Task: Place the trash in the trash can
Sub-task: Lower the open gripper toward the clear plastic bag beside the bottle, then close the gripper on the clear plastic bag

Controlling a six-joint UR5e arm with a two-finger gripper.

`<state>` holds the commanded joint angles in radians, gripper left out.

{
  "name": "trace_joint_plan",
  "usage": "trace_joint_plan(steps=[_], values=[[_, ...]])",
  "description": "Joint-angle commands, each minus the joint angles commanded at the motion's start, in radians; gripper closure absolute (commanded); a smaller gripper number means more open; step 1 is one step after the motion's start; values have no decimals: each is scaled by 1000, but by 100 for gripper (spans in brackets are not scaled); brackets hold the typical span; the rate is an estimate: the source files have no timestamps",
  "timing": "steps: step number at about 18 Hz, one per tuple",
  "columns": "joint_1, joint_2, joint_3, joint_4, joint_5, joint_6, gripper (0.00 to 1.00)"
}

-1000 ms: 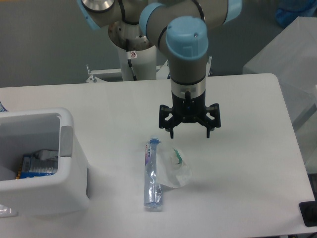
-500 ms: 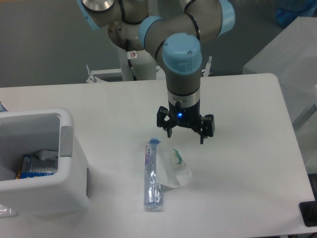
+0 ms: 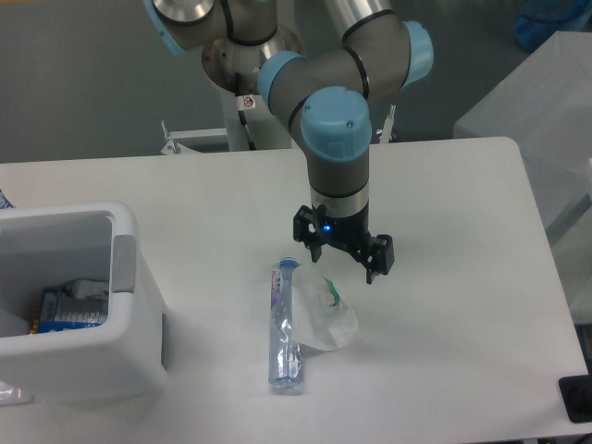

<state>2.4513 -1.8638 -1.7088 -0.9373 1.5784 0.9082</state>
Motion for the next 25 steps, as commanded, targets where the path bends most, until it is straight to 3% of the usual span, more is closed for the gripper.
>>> trace_joint_plan(steps=[3,7,14,20,25], values=[[-2,-2,-23,72,6,-2,0],[-12,-2,-35,78,52,50,0],[-5,-6,-71,74,57,441,0],[-8,-40,-94,75,106,575,0],[-14,-77,-92,81,110,564,0]])
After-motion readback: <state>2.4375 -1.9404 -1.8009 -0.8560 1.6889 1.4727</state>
